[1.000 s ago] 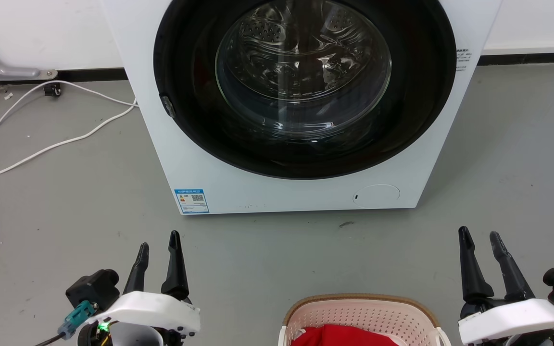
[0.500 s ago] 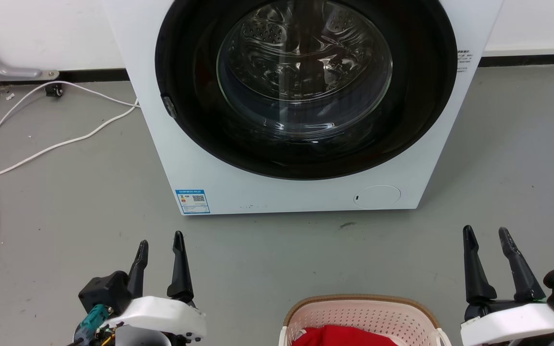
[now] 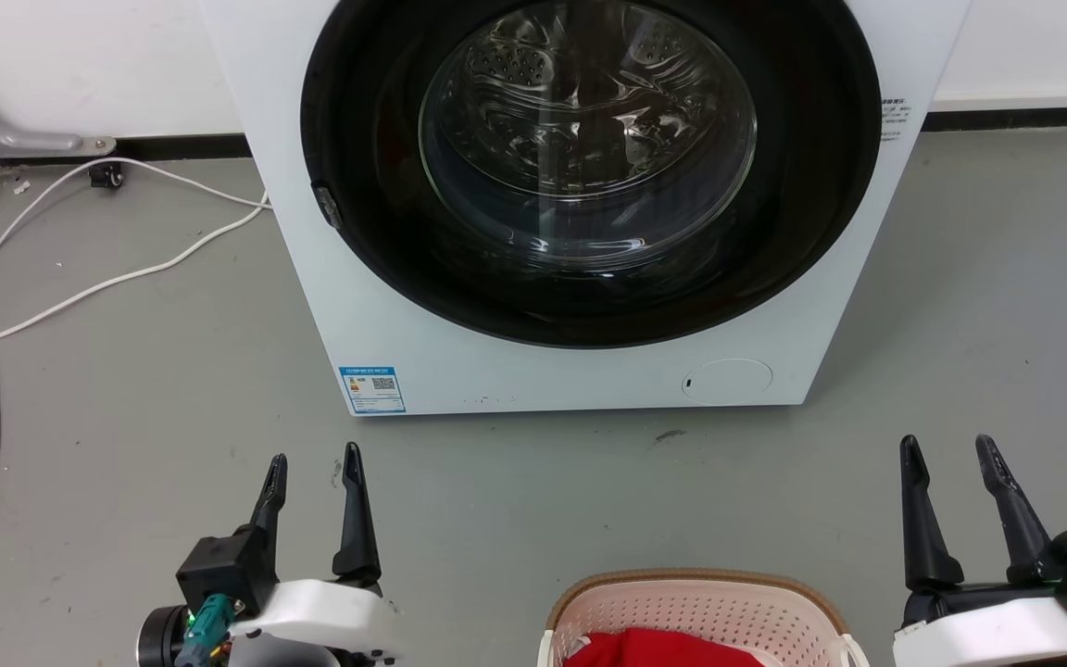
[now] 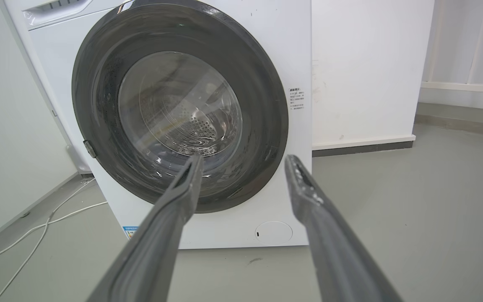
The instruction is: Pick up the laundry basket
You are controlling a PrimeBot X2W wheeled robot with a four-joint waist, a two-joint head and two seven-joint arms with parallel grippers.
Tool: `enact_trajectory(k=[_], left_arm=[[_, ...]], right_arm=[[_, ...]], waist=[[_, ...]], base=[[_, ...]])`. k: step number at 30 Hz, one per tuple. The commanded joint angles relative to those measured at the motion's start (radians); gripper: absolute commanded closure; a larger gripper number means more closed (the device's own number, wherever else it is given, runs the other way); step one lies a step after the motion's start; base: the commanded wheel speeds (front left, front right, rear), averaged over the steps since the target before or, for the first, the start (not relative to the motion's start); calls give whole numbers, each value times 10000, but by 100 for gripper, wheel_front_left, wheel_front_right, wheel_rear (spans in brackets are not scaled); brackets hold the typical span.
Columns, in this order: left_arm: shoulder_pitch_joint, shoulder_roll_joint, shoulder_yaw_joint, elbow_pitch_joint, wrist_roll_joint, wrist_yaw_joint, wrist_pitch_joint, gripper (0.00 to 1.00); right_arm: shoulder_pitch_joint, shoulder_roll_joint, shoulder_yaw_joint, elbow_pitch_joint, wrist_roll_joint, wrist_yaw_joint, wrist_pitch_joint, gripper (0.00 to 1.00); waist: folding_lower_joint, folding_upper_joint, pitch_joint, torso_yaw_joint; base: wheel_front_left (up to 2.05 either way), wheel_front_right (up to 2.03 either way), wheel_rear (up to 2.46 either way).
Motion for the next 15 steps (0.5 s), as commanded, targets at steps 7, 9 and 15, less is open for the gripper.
enact_trajectory(k=[7, 9, 15], left_arm=[[121, 2, -63, 19, 646, -35, -228, 0], [128, -4, -74, 38, 785, -36, -269, 0], [193, -24, -100, 77, 1209, -29, -381, 0]], right_arm=[[185, -29, -31, -129, -511, -3, -204, 0], [210, -28, -28, -136, -641, -3, -244, 0], [301, -28, -26, -137, -954, -3, -373, 0]], waist=[[-1, 0, -27, -14], [-1, 0, -39, -11], [-1, 0, -68, -5]], base=[[0, 0, 0], [0, 0, 0], [0, 0, 0]])
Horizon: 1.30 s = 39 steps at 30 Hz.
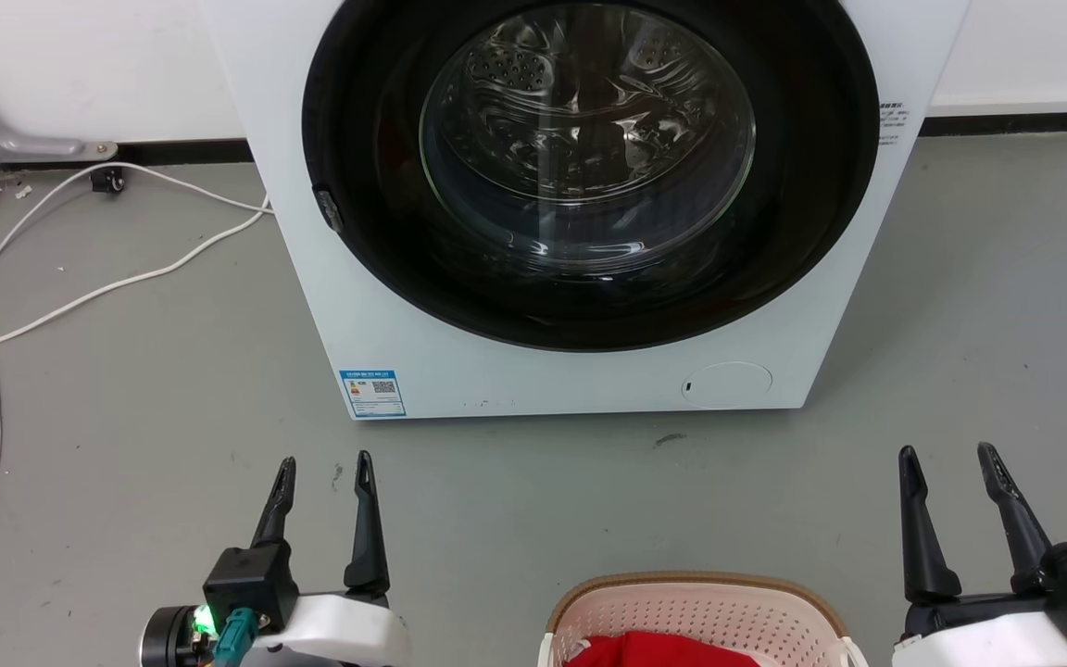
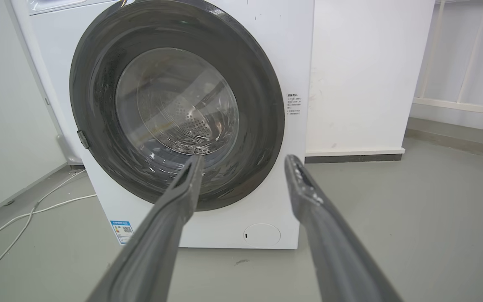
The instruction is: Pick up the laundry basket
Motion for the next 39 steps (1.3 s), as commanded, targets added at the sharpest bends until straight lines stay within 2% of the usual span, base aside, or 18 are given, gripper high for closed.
enact_trajectory(k=[1, 15, 32, 39], left_arm=[[74, -3, -28, -6, 209, 11, -79, 0], [226, -13, -121, 77, 757, -11, -307, 0], [259, -15, -67, 156, 454, -98, -333, 0], [160, -16, -278, 403, 459, -227, -333, 0]], right_arm=[[123, -26, 17, -92, -236, -3, -94, 0], [356, -26, 61, -62, -663, -3, -332, 0], [363, -25, 148, 85, -337, -3, -352, 0], [396, -25, -146, 437, -668, -3, -351, 0]], waist=[[0, 0, -8, 3], [0, 0, -48, 26], [0, 0, -7, 13], [0, 0, 106, -37]], base=[[0, 0, 0], [0, 0, 0], [0, 0, 0], [0, 0, 0]])
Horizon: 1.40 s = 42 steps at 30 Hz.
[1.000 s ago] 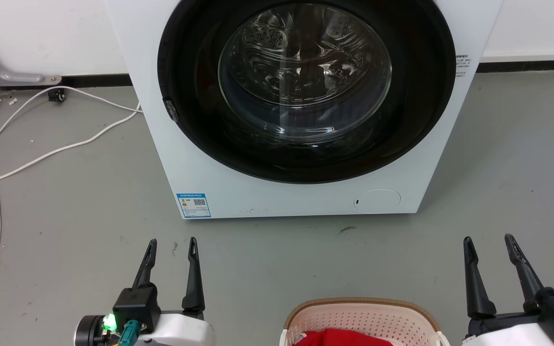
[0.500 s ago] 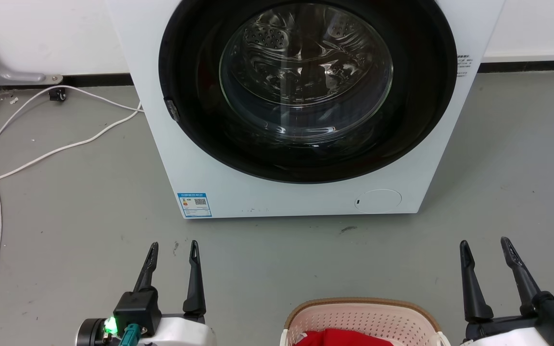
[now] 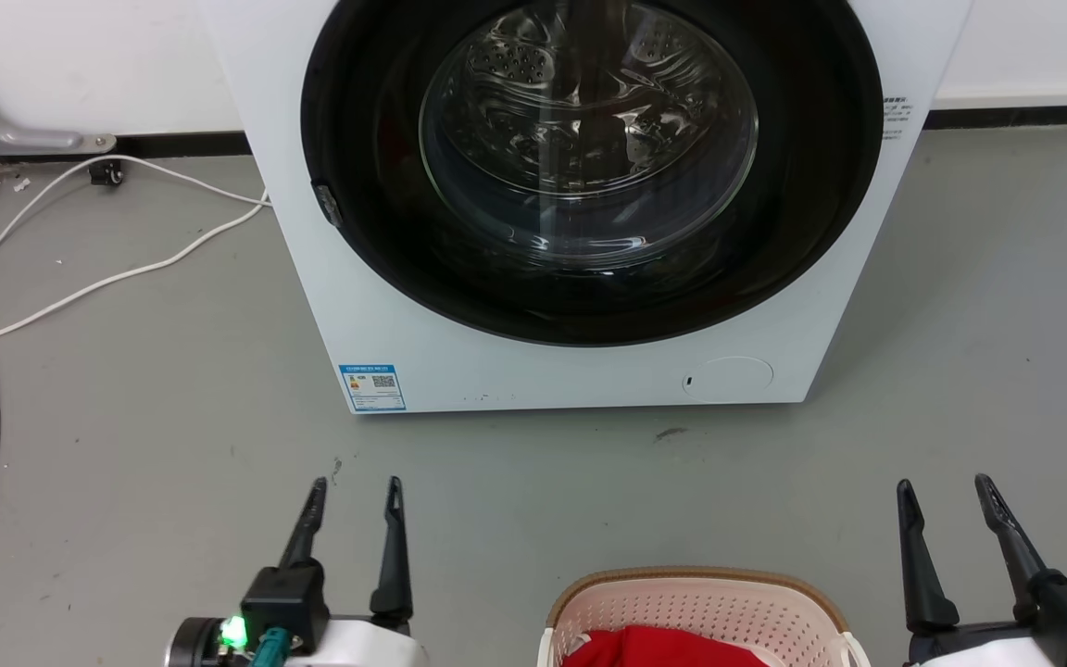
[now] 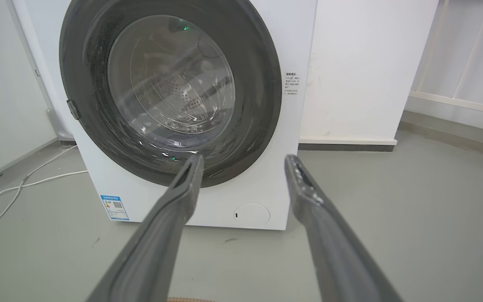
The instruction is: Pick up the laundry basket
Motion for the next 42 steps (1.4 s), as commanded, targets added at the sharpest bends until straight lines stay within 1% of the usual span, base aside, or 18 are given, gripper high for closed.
enact_trajectory(k=[1, 8, 14, 21, 26, 29, 35, 42], left_arm=[[-68, -6, -136, 117, 60, -97, -25, 0], [-411, -2, -940, 1097, -41, -567, -25, 0], [-1091, 0, -1519, 2113, -311, -813, -25, 0], [-2250, 2, -2114, 4052, -857, -1255, -25, 0], [-3279, 2, -2769, 5608, -1085, -1571, -25, 0], [-3802, 7, -3197, 6567, -1258, -1696, -23, 0], [-4747, 2, -4066, 8267, -2008, -1915, -4, 0], [-5673, 2, -4895, 9409, -2807, -2049, 173, 0]], right_arm=[[99, -23, -121, 184, -249, -3, -21, 0], [-76, -21, -778, 1251, -1012, -3, -21, 0], [-436, -17, -1314, 2198, -1348, -3, -23, 0], [-1235, -15, -1490, 3477, -1851, -5, -23, 0], [-1946, -24, -1719, 4502, -2362, -5, -23, 0], [-2389, -20, -1905, 5145, -2647, -6, -21, 0], [-3212, -17, -2096, 6317, -3032, -6, -23, 0], [-4193, -17, -2011, 7572, -3388, -6, -23, 0]], waist=[[0, 0, 59, -27], [0, 0, 399, -130], [0, 0, 1229, -279], [0, 0, 2536, -480], [0, 0, 3477, -595], [0, 0, 3939, -698], [0, 0, 4794, -918], [0, 0, 5751, -1022]], base=[[0, 0, 0], [0, 0, 0], [0, 0, 0], [0, 0, 0], [0, 0, 0], [0, 0, 0], [0, 0, 0], [0, 0, 0]])
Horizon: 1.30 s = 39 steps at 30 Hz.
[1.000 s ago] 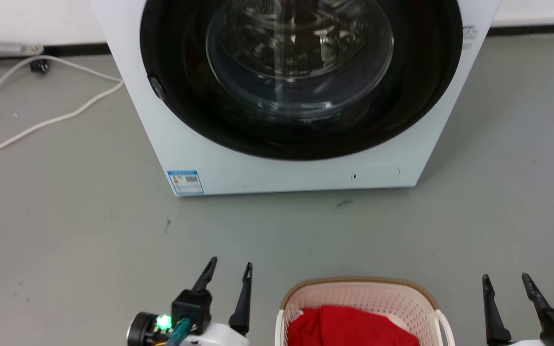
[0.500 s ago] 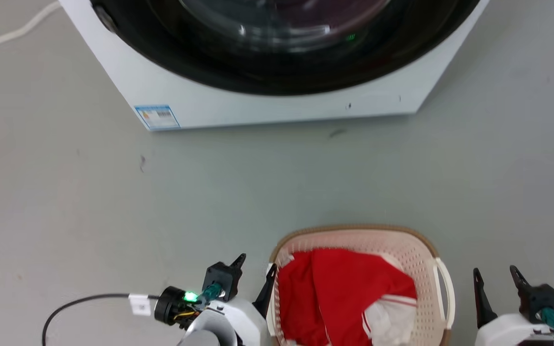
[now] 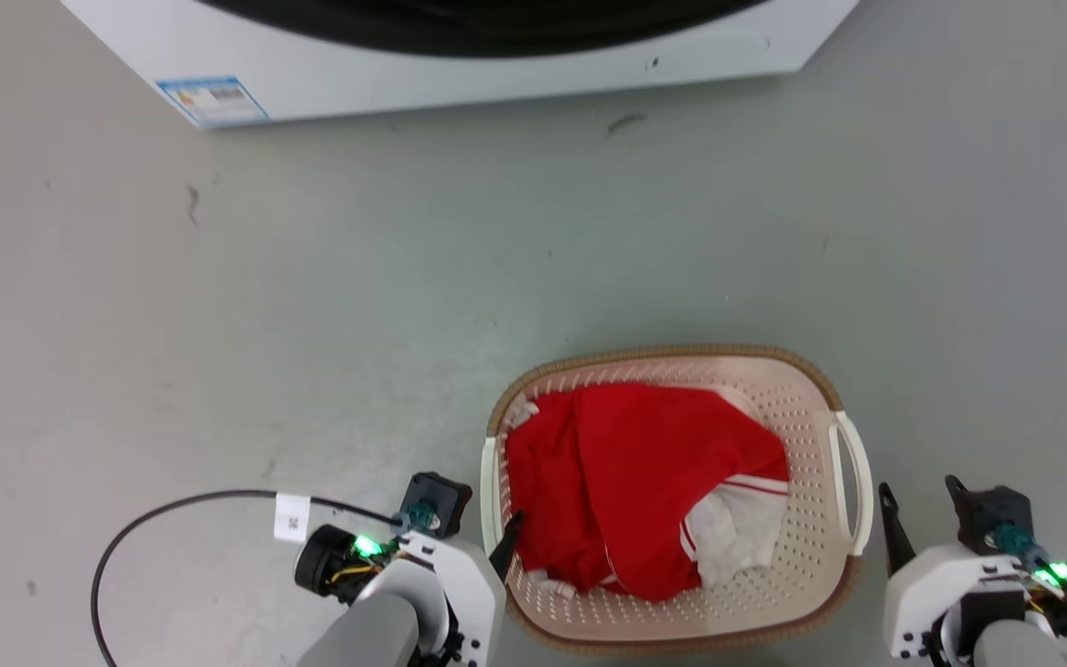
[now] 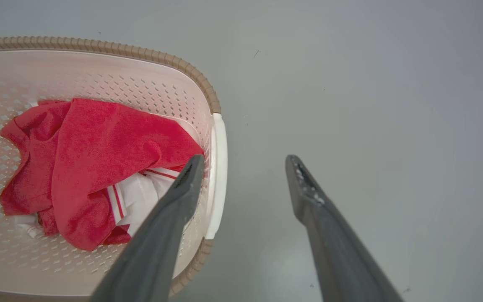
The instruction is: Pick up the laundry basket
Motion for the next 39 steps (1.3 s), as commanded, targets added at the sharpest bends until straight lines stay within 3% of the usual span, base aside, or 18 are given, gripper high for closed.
enact_trajectory(k=[1, 17, 33, 34, 35, 36, 37, 39], left_arm=[[-219, 19, -93, 126, -85, -16, 34, 0], [-1642, 16, -1178, 994, -1051, -42, 230, 0], [-2225, 51, -1787, 1522, -1564, 234, 190, 0], [-2254, 52, -1830, 1555, -1565, 239, 178, 0], [-2284, 46, -1878, 1576, -1574, 248, 172, 11], [-2332, 43, -1906, 1589, -1593, 270, 146, 62], [-2377, 45, -1926, 1599, -1603, 297, 102, 100], [-2378, 46, -1974, 1628, -1645, 284, 58, 100]], right_arm=[[-258, -5, 14, 197, -48, -8, -21, 0], [-2473, -51, -762, 2619, -1486, -10, -22, 0], [-3484, -9, -979, 3461, -2071, -10, -21, 0], [-3523, -6, -950, 3527, -2085, -9, -21, 9], [-3561, -9, -942, 3554, -2092, -10, -21, 76], [-3593, -9, -916, 3576, -2139, -10, -21, 100], [-3605, -6, -899, 3619, -2158, -10, -21, 100], [-3607, 3, -877, 3728, -2180, -18, -22, 100]], waist=[[-2, 0, 424, -59], [-2, 0, 2178, 71], [-2, 0, 3053, 96], [-2, 0, 3073, 96], [-2, 0, 3088, 99], [-2, 0, 3095, 106], [-2, 0, 3090, 115], [-2, 0, 3037, 134]], base=[[0, 0, 0], [0, 0, 0], [0, 0, 0], [0, 0, 0], [0, 0, 0], [0, 0, 0], [0, 0, 0], [0, 0, 0]])
